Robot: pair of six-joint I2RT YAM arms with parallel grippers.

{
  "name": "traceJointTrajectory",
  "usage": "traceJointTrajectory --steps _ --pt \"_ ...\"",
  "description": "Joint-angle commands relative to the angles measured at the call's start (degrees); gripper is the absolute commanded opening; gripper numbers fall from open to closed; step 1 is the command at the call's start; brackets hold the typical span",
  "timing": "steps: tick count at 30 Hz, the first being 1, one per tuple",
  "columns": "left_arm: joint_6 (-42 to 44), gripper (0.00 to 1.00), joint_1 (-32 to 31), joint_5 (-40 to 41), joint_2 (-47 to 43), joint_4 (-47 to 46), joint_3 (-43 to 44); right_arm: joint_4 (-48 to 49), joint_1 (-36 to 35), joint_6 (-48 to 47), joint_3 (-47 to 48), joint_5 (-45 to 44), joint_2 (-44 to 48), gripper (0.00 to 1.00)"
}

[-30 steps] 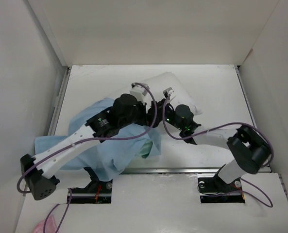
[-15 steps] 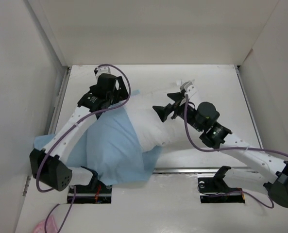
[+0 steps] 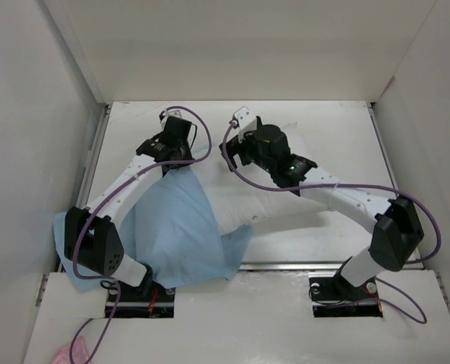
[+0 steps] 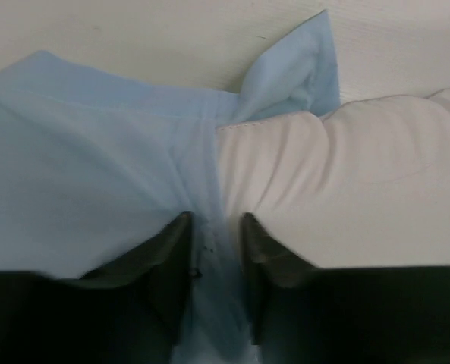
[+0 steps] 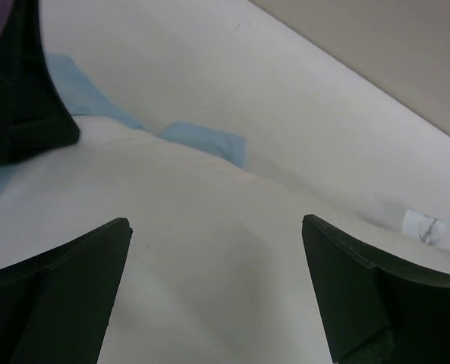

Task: Put the pillow into the pillowcase

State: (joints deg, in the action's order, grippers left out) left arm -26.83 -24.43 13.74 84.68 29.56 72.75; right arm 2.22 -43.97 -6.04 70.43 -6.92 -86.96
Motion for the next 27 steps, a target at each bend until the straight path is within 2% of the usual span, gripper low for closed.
traceJointTrajectory --steps 1,3,4,8,11,13,15,16,17,18,20,21,22,27 --pt "-0.7 0.21 1.4 4.6 0.5 5.5 1.1 -1.6 0.1 -3.0 5.7 0.9 -2.2 1.0" --pt "-0.7 0.0 2.8 4.6 1.8 4.5 1.6 -2.2 0.6 -5.5 7.0 5.3 -4.4 1.0" --pt "-0.1 0.0 2.8 4.6 1.8 2.7 2.6 -2.2 1.2 -6.2 9.2 9.1 -5.8 1.0" --pt "3.2 0.0 2.8 1.2 3.4 -3.6 6.7 -15.3 2.6 -11.6 21.8 20.3 -18.1 1.0" --pt "3.7 0.0 2.8 1.2 4.5 -5.0 9.9 -21.5 2.6 -14.3 29.2 24.7 -24.2 1.0" --pt "4.8 0.0 2.3 1.8 4.5 -5.8 12.8 -23.8 2.6 -14.3 29.8 26.5 -28.9 0.97" --pt "6.2 0.0 1.5 2.5 4.5 -6.9 14.9 -24.9 3.1 -13.7 29.8 29.7 -32.5 0.79" --pt "6.7 0.0 1.5 2.5 4.5 -7.6 15.7 -25.9 3.1 -13.7 29.8 31.3 -33.5 0.67" --pt "6.7 0.0 1.0 2.5 5.2 -7.6 16.6 -26.4 3.7 -13.7 30.3 32.5 -34.1 0.47" --pt "7.2 0.0 1.0 2.5 5.2 -8.1 17.5 -26.4 4.2 -13.0 29.2 35.6 -34.1 0.0" --pt "8.3 0.0 1.0 0.8 6.5 -8.1 19.8 -20.0 4.9 -11.5 25.1 38.5 -28.6 0.0" --pt "8.8 0.0 0.3 -0.1 6.5 -8.6 20.8 -16.0 4.9 -10.4 18.9 39.3 -25.6 0.0" --pt "8.8 0.0 -0.2 -0.7 7.0 -9.2 22.3 -6.4 5.5 -8.7 15.6 38.4 -18.7 0.0" --pt "13.9 0.0 -4.4 -14.5 7.6 -14.0 27.2 19.2 7.7 6.6 0.4 37.2 -1.7 0.0"
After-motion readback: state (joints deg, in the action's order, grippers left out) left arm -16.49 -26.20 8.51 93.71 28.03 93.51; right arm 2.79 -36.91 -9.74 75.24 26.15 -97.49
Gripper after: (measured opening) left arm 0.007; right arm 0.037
